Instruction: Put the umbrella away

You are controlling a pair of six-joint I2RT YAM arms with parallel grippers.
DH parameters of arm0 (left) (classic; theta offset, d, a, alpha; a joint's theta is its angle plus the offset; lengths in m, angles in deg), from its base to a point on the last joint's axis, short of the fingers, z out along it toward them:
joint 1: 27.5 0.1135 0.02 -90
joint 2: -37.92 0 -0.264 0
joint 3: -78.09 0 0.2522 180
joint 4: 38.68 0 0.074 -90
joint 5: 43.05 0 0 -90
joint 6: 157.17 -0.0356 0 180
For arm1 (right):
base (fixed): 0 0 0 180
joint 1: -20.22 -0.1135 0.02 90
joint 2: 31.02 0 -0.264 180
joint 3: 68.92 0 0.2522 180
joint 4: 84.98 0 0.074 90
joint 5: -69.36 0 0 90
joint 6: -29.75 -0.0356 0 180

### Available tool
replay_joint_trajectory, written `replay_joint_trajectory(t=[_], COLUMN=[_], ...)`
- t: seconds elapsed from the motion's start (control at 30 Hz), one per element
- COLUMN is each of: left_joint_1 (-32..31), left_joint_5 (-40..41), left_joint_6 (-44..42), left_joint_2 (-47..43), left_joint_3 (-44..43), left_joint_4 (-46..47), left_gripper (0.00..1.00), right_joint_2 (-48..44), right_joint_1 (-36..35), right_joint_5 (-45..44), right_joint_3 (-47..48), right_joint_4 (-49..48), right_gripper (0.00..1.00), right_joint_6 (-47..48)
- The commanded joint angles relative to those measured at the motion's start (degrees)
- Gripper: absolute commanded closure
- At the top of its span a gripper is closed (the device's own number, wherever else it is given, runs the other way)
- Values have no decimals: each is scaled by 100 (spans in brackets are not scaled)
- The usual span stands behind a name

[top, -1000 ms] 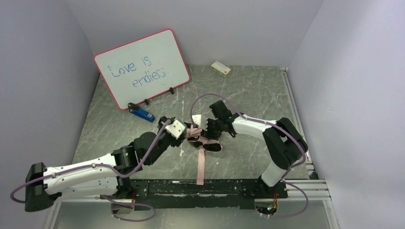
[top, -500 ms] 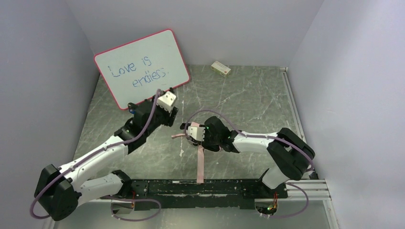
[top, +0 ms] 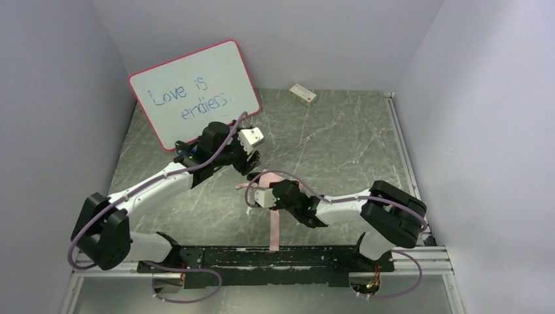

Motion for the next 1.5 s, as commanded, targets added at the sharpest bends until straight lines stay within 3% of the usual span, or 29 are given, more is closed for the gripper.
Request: replay_joint_trajectory(t=[0.0, 0.4, 0.77, 1.0, 1.47], left_joint_1=[22, -31, -345, -373, -575], left_joint_5=[-1190, -2443, -2876, -2655, -2533], left_joint_6=[-685, -1414, -2239, -2422, -2413], left_joint_2=[479, 2097, 3321, 3853, 4015], left_joint_3=[-470, -1410, -2140, -2334, -2221], left_joint_4=[-559, -1660, -2874, -3285, -3384], left_gripper=[33, 32, 30, 31, 29], right_joint_2=[300, 295, 321, 348, 332], right_joint_1=[-319, -717, -821, -849, -894], right_joint_5=[-132, -551, -639, -643, -717], right_joint_3=[-425, -902, -1062, -1048, -1074], right_joint_4=[650, -62, -396, -431, -492], right_gripper=[100, 100, 100, 100, 100], right_joint_6=[124, 646, 834, 846, 854])
